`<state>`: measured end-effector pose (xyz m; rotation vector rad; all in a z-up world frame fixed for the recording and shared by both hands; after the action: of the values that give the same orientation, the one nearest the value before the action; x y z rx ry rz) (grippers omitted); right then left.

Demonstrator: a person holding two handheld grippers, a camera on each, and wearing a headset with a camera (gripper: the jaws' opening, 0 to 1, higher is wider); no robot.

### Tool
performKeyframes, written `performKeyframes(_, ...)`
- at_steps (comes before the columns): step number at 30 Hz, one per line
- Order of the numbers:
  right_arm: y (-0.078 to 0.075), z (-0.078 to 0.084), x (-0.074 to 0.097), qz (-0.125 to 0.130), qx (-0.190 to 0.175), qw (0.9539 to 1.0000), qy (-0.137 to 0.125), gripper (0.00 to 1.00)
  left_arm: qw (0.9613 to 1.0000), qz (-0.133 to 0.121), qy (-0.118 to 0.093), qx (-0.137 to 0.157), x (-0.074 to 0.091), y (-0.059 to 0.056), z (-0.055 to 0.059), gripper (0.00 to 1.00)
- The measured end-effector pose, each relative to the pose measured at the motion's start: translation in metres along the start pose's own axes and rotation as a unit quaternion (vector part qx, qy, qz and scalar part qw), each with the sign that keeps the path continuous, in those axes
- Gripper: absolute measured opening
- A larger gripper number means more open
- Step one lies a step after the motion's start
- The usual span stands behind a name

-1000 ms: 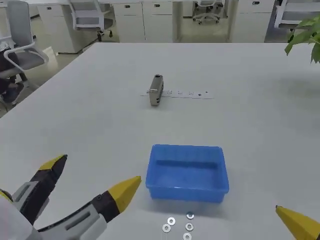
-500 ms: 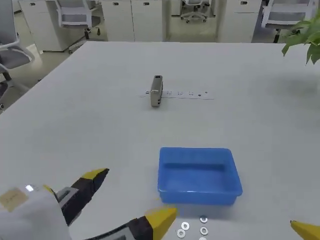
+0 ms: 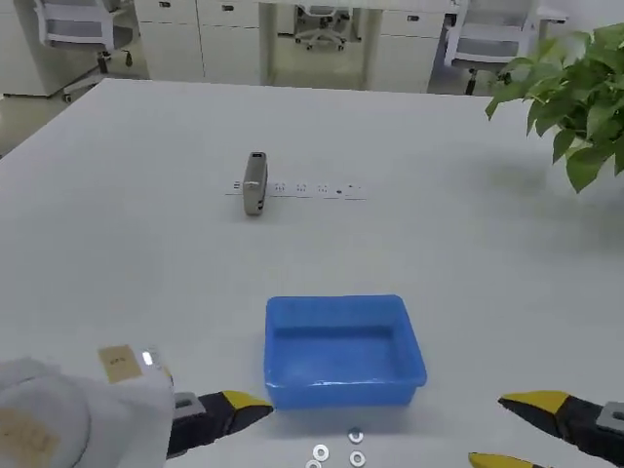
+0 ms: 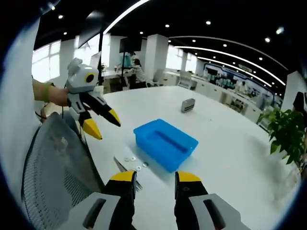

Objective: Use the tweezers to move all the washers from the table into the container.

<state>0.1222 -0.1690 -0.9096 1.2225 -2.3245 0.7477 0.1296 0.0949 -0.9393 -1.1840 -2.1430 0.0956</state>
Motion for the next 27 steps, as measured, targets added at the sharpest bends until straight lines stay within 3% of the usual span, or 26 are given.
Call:
performKeyframes(4,0.005,0.002,-0.01,-0.036,0.023,0.9988,0.024,0.28,0.9989,0.02,0.033,-0.029,-0.009,0.001,0.003,0.31)
performKeyframes(12,0.014,0.0,-0.033,-0.093,0.056,0.9932,0.04,0.26,0.9943,0.041,0.087,-0.048,-0.024,0.006,0.014,0.27)
performKeyframes(15,0.019,0.003,-0.045,-0.133,0.08,0.9863,0.056,0.26,0.9911,0.047,0.111,-0.056,-0.03,0.007,0.018,0.26)
performKeyframes(19,0.021,0.006,-0.056,-0.153,0.092,0.9816,0.069,0.25,0.9875,0.049,0.136,-0.064,-0.035,0.009,0.022,0.26)
performKeyframes(27,0.024,0.015,-0.074,-0.186,0.092,0.9748,0.082,0.23,0.9818,0.045,0.164,-0.084,-0.043,0.012,0.027,0.26)
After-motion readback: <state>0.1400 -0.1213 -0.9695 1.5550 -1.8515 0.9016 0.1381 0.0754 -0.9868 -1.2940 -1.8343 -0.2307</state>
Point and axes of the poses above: the centre of the closed fingertips' face, and the gripper's own axes: x roughly backward along the fingers, y roughly to its left, z roughly out of its underside, the point moved 10 cm from there along x, roughly backward along the fingers, and after that the axes turned 12 degrees about x, right-handed, at the moved point
